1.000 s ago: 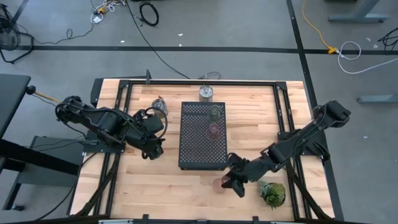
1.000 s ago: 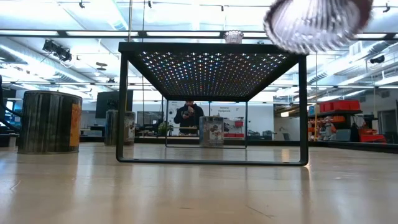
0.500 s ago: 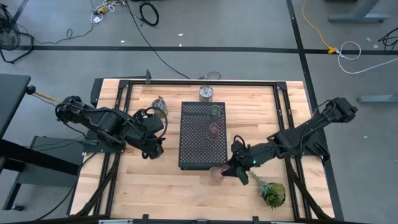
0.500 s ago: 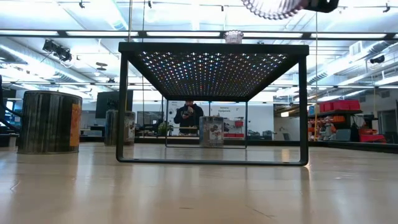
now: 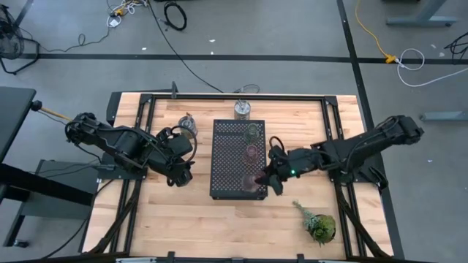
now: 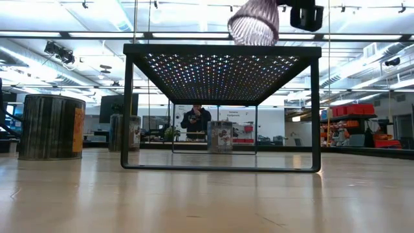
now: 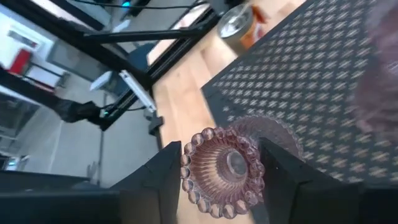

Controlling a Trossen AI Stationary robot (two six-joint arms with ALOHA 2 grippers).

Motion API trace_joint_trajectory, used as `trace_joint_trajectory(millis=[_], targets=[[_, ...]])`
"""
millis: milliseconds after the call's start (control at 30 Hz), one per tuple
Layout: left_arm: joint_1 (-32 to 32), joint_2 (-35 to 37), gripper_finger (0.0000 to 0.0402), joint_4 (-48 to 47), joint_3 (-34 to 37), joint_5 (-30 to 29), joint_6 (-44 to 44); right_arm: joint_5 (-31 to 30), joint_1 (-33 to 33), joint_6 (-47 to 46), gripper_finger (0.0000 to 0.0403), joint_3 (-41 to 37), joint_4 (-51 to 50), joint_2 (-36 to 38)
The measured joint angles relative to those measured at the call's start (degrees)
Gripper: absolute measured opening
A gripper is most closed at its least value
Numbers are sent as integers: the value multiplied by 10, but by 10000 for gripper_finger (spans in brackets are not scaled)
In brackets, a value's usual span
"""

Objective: Pick & Place candle stick holders
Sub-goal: Put the pink glass candle holder on the shelf aligned with the pink glass candle holder

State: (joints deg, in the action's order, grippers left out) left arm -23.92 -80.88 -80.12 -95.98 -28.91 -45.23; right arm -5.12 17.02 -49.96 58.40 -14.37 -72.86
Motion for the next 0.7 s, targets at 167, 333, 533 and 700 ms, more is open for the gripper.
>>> trace_joint_trajectory(millis=[167, 333, 533, 700], targets=[[0, 0, 238, 0, 0, 0, 0, -1, -16, 26, 162, 55, -100, -5], [0, 0, 238, 0, 0, 0, 9, -4, -22, 33, 162, 95, -140, -11], [0, 0, 238, 0, 0, 0, 15, 8, -22, 24, 162, 99, -149, -41], [0, 0, 238, 0, 0, 0, 15, 32, -25, 24, 162, 99, -154, -66]])
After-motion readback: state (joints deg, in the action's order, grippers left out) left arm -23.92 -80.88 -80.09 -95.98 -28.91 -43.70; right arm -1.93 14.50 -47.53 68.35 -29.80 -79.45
